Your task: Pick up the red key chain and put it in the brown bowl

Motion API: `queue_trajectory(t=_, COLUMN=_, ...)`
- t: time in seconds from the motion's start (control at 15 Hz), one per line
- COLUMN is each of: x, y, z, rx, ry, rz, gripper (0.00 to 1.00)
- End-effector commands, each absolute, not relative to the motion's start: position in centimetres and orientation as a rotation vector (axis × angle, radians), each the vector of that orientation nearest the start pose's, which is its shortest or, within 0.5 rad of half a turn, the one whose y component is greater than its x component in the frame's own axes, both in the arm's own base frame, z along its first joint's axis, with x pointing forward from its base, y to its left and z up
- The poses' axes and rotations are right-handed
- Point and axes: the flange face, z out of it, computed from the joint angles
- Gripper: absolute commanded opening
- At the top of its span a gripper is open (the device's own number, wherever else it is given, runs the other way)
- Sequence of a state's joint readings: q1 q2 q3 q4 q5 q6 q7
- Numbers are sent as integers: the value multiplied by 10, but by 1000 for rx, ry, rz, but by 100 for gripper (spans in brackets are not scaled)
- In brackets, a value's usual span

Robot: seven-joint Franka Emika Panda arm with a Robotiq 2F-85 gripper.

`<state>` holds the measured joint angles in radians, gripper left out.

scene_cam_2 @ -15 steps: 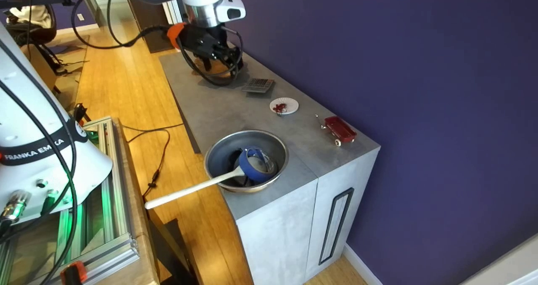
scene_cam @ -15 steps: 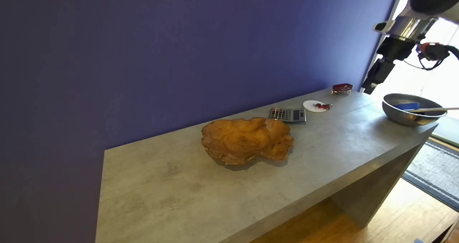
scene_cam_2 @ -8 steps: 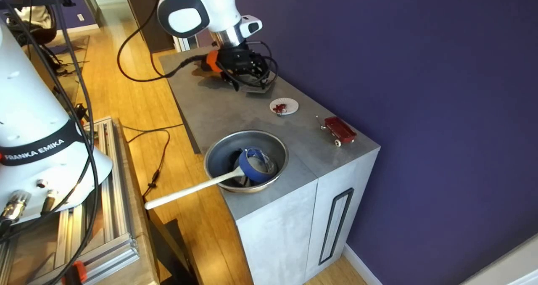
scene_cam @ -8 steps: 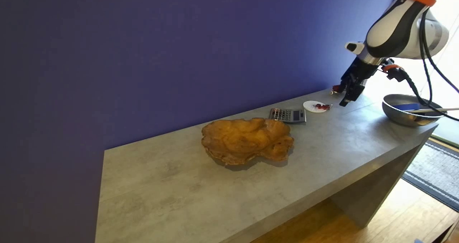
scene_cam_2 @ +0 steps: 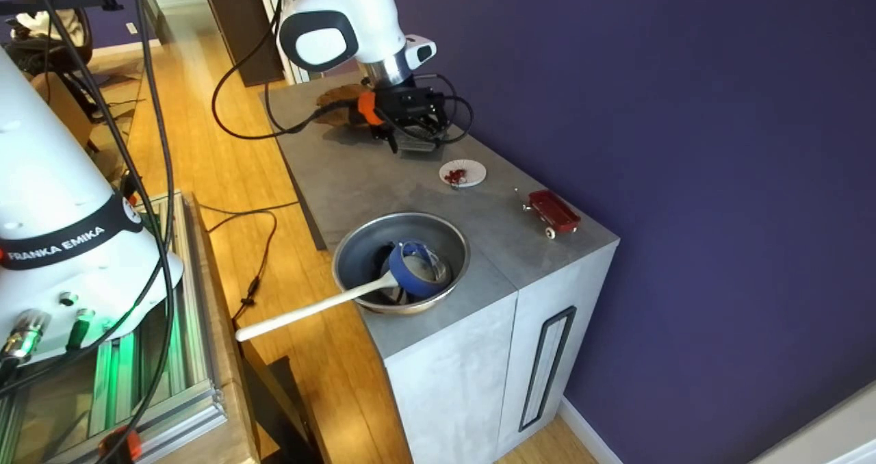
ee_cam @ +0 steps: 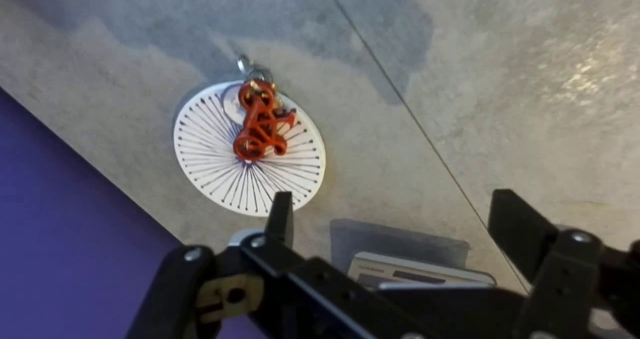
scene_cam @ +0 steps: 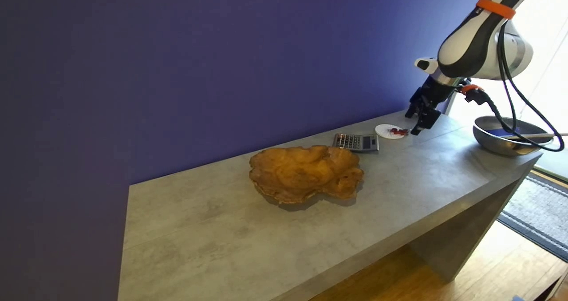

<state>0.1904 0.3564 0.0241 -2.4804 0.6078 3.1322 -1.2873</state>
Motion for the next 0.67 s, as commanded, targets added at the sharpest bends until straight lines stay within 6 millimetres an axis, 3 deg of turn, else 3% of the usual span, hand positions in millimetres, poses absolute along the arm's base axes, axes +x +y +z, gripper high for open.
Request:
queue_trajectory(t=0.0, x=525, y=29, z=181, rx=-2642, ry=-1542, rz=-496, gripper=100)
queue_trajectory(t=0.13, x=534, y=-8, z=172, rx=-2519, ry=-1633, rz=-463, gripper=100)
queue_trajectory(t=0.33, x=524, y=-62, z=154, rx=-2399, ry=-1726, rz=-380, gripper=100)
queue_trajectory(t=0.4, x=523, y=-68, z=160, rx=-2393, ry=-1705, rz=-420, gripper=100)
queue_trajectory(t=0.47, x=522, y=-62, z=161, rx=-2447, ry=-1669, rz=-401, gripper=100)
queue_trajectory(t=0.53, x=519, y=-73, z=158, rx=-2436, ry=-1674, rz=-403, gripper=100)
queue_trajectory(t=0.6, x=520, y=-68, z=159, rx=-2462, ry=-1621, rz=-425, gripper=100)
